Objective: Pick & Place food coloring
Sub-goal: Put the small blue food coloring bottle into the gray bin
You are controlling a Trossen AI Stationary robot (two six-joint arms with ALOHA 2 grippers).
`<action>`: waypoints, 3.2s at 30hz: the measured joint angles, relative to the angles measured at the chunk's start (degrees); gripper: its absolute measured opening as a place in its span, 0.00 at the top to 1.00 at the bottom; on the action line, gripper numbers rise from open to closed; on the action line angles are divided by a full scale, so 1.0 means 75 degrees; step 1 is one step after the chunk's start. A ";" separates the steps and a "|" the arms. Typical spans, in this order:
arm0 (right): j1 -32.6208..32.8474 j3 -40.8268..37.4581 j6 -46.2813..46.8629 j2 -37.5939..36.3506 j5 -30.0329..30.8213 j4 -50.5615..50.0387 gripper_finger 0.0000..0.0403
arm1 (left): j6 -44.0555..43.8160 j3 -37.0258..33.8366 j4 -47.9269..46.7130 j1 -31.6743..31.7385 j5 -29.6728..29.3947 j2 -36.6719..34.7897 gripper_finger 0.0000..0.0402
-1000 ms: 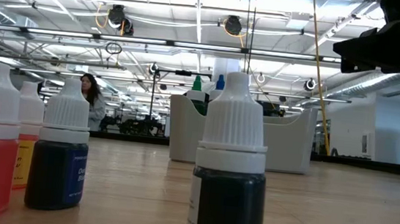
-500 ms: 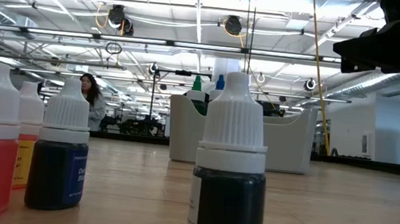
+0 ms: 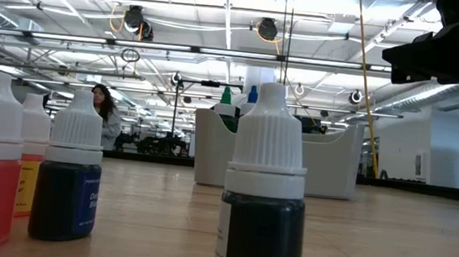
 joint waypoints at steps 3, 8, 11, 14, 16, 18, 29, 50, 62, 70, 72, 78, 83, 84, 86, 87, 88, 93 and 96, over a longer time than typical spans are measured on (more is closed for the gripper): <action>0.0000 0.0000 -0.0007 0.0003 0.0000 0.0000 1.00 | 0.0002 0.0000 0.0002 0.0000 -0.0044 0.0000 0.79; 0.0000 0.0000 -0.0009 0.0003 0.0000 0.0000 1.00 | 0.0047 0.0000 0.0002 0.0000 -0.0061 0.0000 0.79; 0.0000 0.0000 -0.0015 0.0003 0.0000 0.0000 1.00 | 0.0043 0.0000 0.0002 0.0000 -0.0129 0.0000 0.79; 0.0000 0.0000 -0.0015 0.0003 0.0000 -0.0002 1.00 | 0.0041 0.0001 0.0002 0.0000 -0.0165 0.0000 0.79; 0.0000 0.0000 -0.0017 0.0003 0.0000 0.0000 1.00 | 0.0052 0.0000 0.0002 0.0000 -0.0165 0.0000 0.79; 0.0000 0.0000 -0.0017 0.0003 0.0000 0.0000 1.00 | 0.0065 0.0000 0.0002 0.0000 -0.0166 0.0000 0.79; 0.0000 0.0000 -0.0020 0.0003 0.0000 0.0000 1.00 | 0.0066 0.0000 0.0002 0.0000 -0.0169 0.0000 0.79; 0.0000 0.0000 -0.0020 0.0003 0.0000 0.0000 1.00 | -0.0880 0.0001 -0.0001 0.0225 0.0254 0.0000 0.79; 0.0000 0.0000 -0.0020 0.0003 0.0000 0.0000 1.00 | -0.0751 0.0000 0.0001 0.0755 0.1170 0.0000 0.79; 0.0000 0.0003 -0.0020 0.0003 0.0000 0.0001 1.00 | 0.0391 0.0011 -0.0002 0.1331 0.1401 0.0000 0.79; 0.0000 0.0002 -0.0020 0.0003 -0.0001 0.0003 1.00 | 0.0632 0.0076 -0.0012 0.1523 0.1166 0.0000 0.79; 0.0000 0.0003 -0.0020 0.0003 -0.0002 0.0001 1.00 | 0.1367 0.0521 -0.0015 0.2046 0.0541 0.0000 0.79; 0.0000 0.0003 -0.0022 0.0003 0.0000 0.0005 1.00 | 0.1537 0.1183 -0.0247 0.2574 0.0461 0.0000 0.79; 0.0000 0.0001 -0.0039 0.0003 -0.0003 0.0022 1.00 | 0.1672 0.1336 -0.0300 0.2696 0.0442 0.0000 0.79; 0.0000 0.0003 -0.0079 0.0003 -0.0003 0.0093 1.00 | 0.2113 0.1631 -0.0353 0.2951 0.0428 -0.0003 0.79; 0.0000 0.0003 -0.0082 0.0003 -0.0003 0.0119 1.00 | 0.2375 0.1776 -0.0421 0.3078 0.0434 -0.0003 0.79; -0.0002 0.0003 -0.0082 0.0003 -0.0003 0.0136 1.00 | 0.2614 0.1902 -0.0478 0.3217 0.0437 -0.0003 0.79; 0.0000 0.0003 -0.0085 0.0003 -0.0003 0.0152 1.00 | 0.3433 0.2313 -0.0391 0.4098 0.0437 -0.0003 0.79; 0.0000 0.0003 -0.0196 0.0003 -0.0003 0.0180 1.00 | 0.4028 0.2317 -0.0194 0.4621 0.0431 -0.0006 0.79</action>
